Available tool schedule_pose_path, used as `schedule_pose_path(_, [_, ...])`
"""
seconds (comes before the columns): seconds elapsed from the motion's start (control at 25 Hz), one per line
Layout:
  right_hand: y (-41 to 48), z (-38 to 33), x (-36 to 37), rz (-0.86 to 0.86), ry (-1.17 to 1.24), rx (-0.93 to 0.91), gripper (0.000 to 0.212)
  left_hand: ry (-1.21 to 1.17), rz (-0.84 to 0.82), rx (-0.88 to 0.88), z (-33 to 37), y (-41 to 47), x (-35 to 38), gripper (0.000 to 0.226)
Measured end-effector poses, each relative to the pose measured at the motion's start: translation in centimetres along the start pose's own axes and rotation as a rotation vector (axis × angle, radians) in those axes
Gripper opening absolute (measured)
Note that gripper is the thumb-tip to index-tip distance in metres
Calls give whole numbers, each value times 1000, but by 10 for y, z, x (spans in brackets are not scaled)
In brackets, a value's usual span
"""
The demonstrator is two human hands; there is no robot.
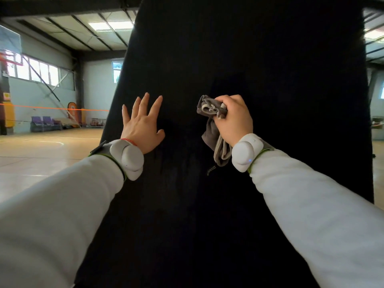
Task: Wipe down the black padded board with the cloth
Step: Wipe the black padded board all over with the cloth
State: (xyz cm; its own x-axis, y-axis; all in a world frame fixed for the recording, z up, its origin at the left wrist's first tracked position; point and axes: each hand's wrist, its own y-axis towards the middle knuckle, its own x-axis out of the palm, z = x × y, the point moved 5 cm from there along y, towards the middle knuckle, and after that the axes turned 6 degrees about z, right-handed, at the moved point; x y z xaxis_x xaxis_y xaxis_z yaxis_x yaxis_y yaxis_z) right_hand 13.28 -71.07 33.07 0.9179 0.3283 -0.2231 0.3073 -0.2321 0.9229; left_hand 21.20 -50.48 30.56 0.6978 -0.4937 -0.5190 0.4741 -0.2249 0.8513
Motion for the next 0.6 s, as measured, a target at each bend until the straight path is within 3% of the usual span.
schedule_pose_path(0.2, [32, -19, -2, 150, -56, 17, 29, 3, 19, 78, -13, 29, 0, 84])
schedule_pose_path(0.44, [56, -26, 5, 92, -168, 19, 30, -17, 36, 145, -10, 49, 11, 80])
schedule_pose_path(0.6, [70, -24, 7, 157, -254, 14, 32, 29, -22, 180, -13, 58, 30, 84])
